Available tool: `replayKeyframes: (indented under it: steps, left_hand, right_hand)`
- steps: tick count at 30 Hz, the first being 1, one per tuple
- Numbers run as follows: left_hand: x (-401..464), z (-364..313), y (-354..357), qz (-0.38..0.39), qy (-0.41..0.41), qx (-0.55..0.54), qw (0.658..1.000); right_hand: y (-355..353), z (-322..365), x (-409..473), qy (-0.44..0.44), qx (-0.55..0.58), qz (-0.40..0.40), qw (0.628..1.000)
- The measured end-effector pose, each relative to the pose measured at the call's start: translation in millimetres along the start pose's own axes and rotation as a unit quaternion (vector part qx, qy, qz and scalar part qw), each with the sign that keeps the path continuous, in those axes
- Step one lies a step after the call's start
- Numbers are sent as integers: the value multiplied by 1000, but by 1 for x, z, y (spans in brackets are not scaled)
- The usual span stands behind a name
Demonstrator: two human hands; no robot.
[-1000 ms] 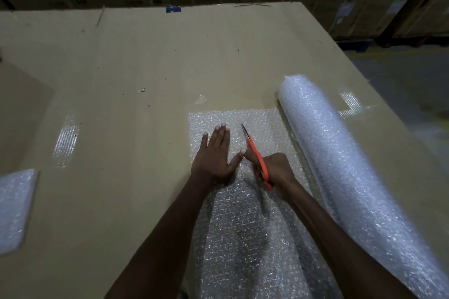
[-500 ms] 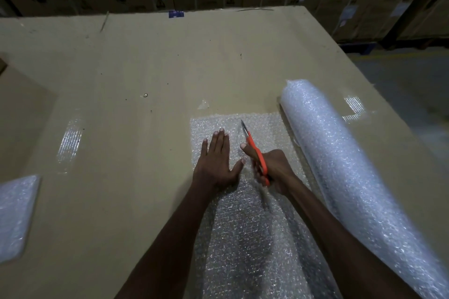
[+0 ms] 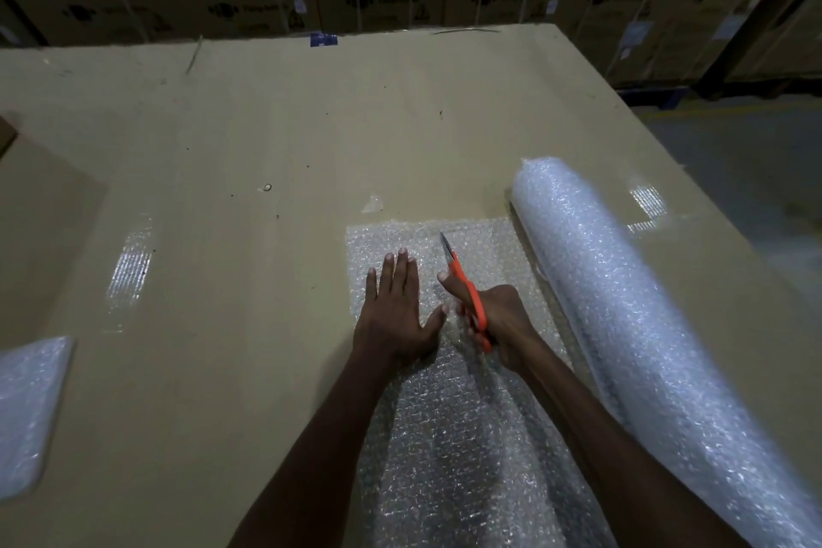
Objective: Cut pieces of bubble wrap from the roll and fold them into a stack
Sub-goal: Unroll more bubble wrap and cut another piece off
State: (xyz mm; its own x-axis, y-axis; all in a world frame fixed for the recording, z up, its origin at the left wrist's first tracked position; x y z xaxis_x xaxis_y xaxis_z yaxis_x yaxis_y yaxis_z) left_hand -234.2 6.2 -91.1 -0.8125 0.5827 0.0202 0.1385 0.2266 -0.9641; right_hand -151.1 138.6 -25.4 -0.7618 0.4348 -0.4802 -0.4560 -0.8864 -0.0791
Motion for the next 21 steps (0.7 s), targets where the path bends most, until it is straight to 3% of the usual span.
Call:
replayKeyframes:
  steps: [21]
  left_hand:
    - [2, 19, -9, 70, 9, 19, 997]
  right_hand:
    - [-10, -10, -40, 69, 8, 70, 995]
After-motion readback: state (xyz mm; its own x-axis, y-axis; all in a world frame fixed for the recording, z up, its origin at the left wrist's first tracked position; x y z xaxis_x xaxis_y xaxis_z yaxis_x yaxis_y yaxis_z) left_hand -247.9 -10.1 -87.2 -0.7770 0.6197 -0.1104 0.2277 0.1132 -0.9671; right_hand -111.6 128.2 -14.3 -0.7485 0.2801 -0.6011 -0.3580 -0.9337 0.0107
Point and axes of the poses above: each hand's wrist, its own x-axis towards the middle knuckle, its own y-axis out of the palm, z = x × y, the point moved 4 cm from there along x, towards the middle knuckle, and after that the axes turned 3 degrees about -y, right-handed, at the moved point
